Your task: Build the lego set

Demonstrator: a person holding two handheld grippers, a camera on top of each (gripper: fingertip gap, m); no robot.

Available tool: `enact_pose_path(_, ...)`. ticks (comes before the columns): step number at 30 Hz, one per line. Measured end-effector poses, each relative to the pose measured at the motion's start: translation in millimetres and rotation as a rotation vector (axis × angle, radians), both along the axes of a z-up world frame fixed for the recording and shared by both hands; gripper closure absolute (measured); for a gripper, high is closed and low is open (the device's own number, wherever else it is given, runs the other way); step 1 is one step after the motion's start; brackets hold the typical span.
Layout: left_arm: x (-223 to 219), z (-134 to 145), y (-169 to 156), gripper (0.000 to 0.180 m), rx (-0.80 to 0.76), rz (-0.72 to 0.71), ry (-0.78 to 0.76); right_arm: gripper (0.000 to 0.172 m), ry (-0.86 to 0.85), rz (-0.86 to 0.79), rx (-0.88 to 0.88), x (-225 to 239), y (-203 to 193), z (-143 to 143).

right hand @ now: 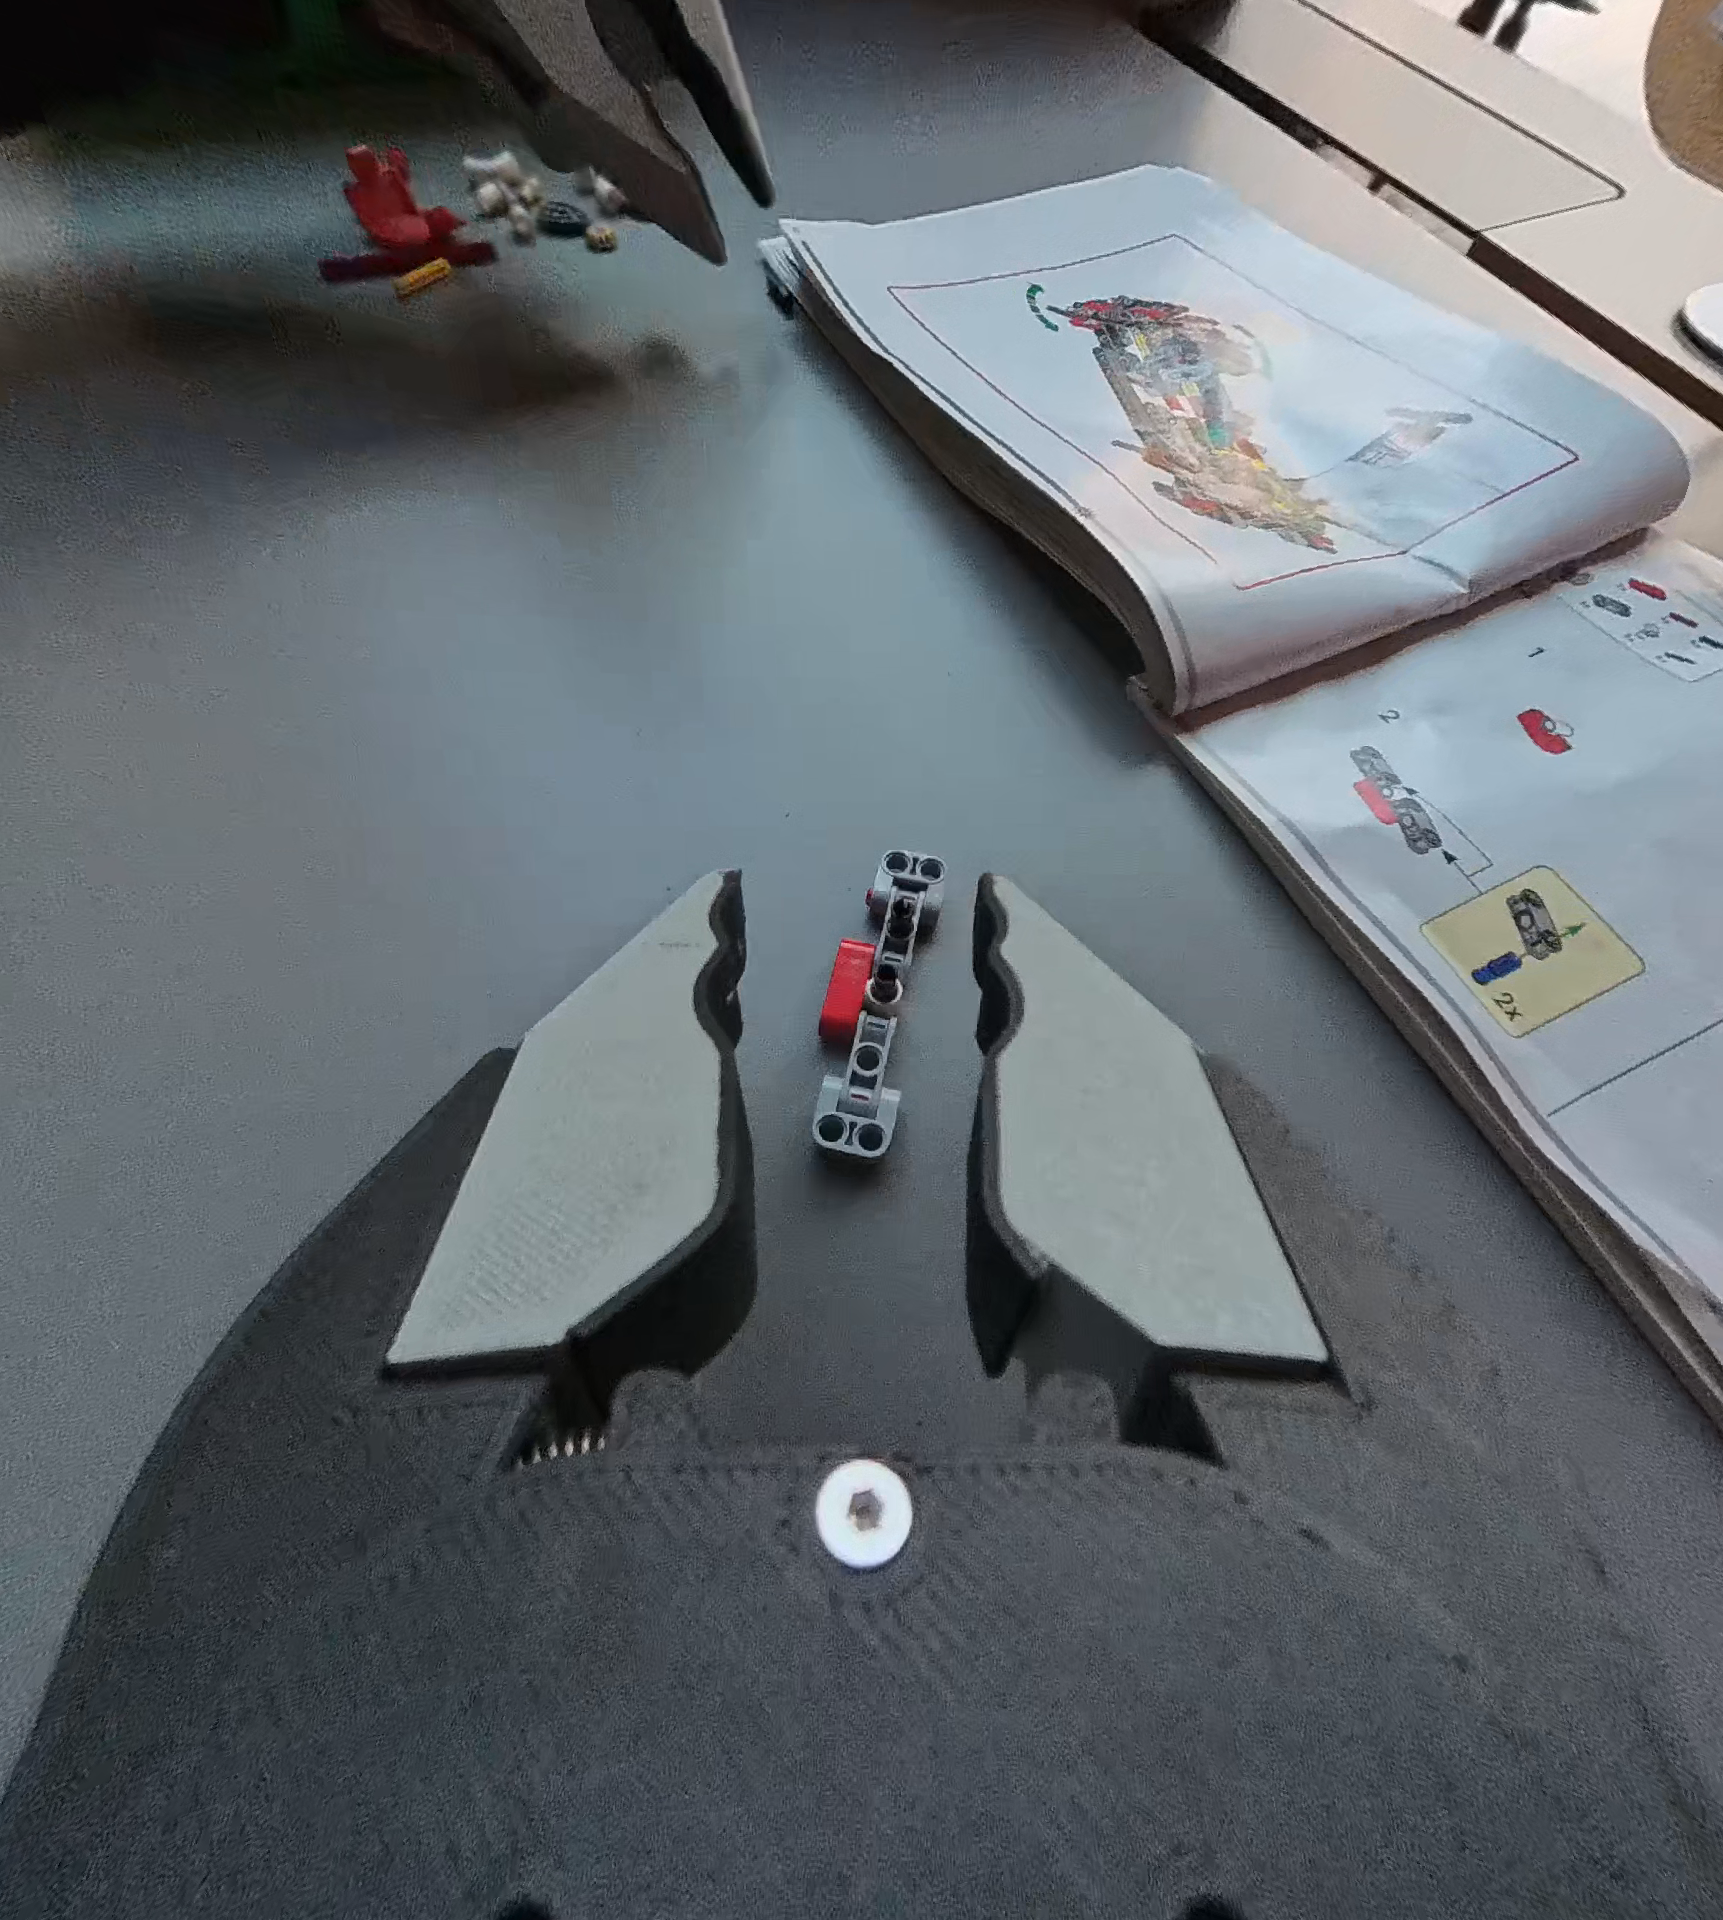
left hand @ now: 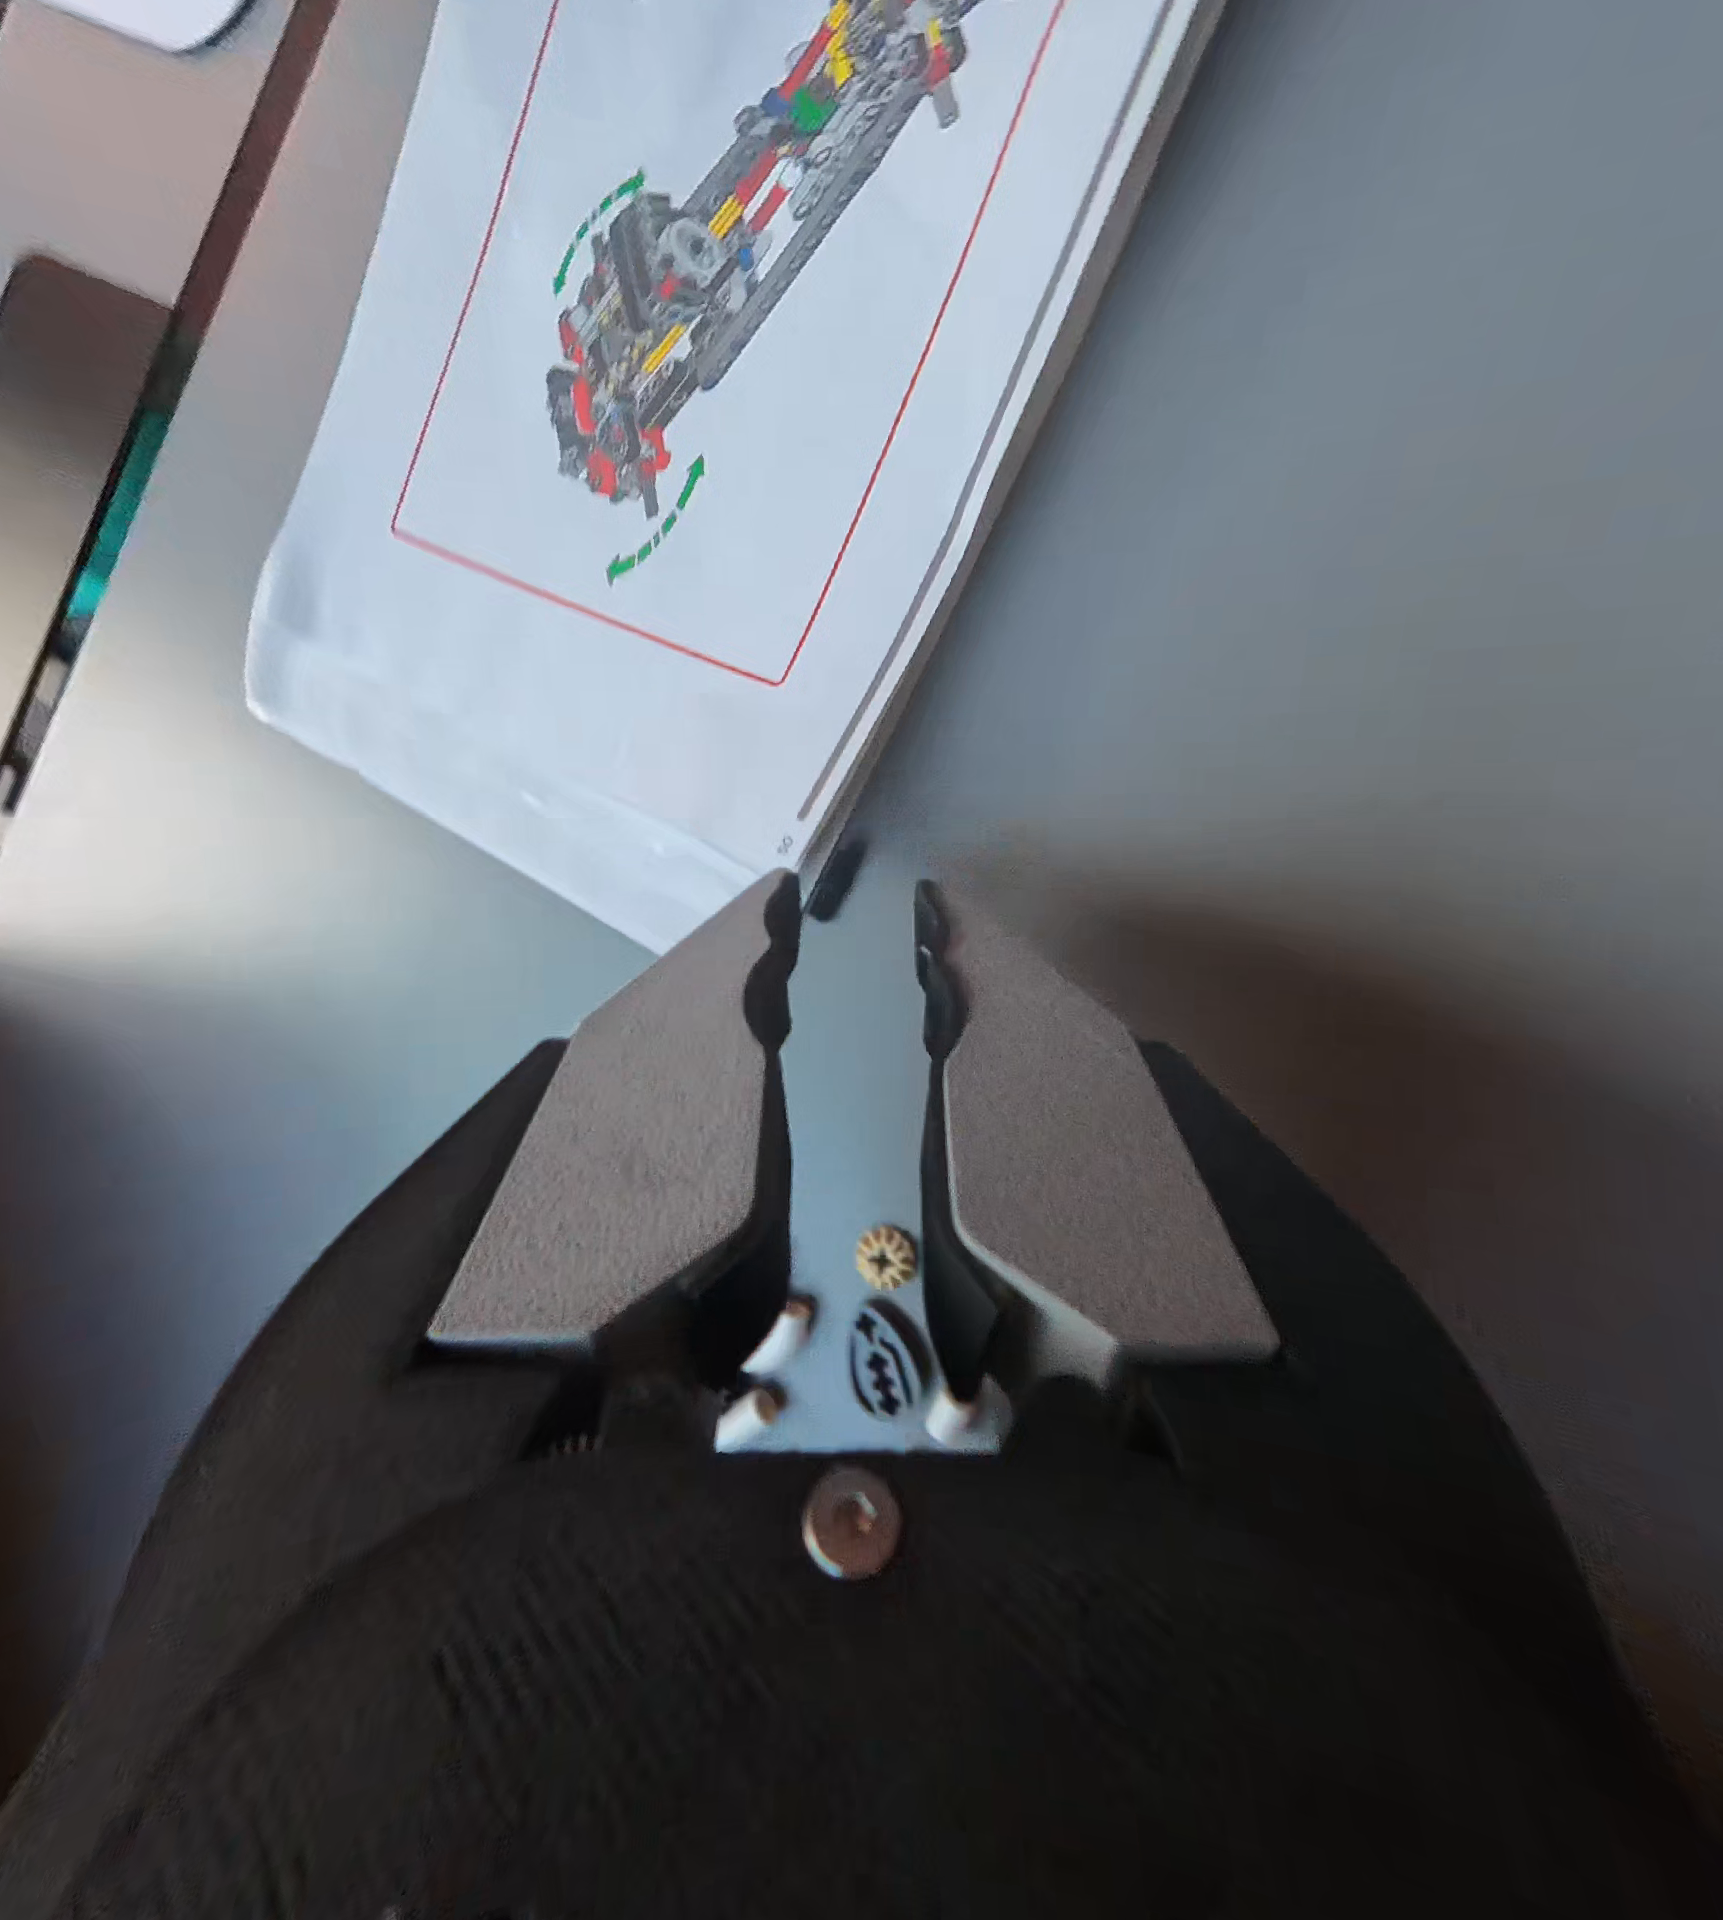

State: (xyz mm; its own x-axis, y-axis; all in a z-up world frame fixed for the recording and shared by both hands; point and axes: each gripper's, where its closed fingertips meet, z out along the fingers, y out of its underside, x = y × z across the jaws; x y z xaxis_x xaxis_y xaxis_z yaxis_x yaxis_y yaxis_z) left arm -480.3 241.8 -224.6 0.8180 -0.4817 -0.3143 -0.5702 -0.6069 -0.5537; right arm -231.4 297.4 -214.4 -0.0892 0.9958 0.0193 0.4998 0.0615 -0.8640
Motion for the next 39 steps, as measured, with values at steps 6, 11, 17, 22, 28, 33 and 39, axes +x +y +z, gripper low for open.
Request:
enact_pose_path(6, 2.0, -10.9, 4.5, 0.167, -0.117, -0.108, 0.003, 0.134, 0.033, 0.008, -0.033, 3.1, 3.2, 4.1)
enact_pose_path(11, -4.3, -11.3, 3.5, 0.165, -0.14, -0.111, 0.01, 0.136, 0.052, 0.003, -0.049, 4.7, 5.2, 6.4)
enact_pose_path(17, -5.1, -22.1, 6.1, 0.177, -0.18, -0.102, -0.009, 0.14, 0.063, 0.0, -0.057, 6.2, 6.0, 7.7)
enact_pose_path(22, 6.5, -22.3, -6.1, 0.178, -0.237, -0.089, -0.094, 0.142, 0.069, 0.011, -0.049, 7.8, 3.8, 8.9)
enact_pose_path(28, 126.1, -22.4, -37.9, 0.178, -0.279, -0.208, -0.315, 0.145, 0.1, 0.048, -0.048, 13.7, -3.1, 14.4)
enact_pose_path(33, 227.3, -23.1, -27.1, 0.178, -0.187, -0.287, -0.215, 0.148, 0.161, 0.085, -0.149, 24.2, -10.2, 27.9)
enact_pose_path(39, 270.2, -3.9, -11.8, 0.178, 0.168, -0.444, -0.058, 0.162, -0.017, 0.146, -0.17, 43.9, -52.9, 1.2)
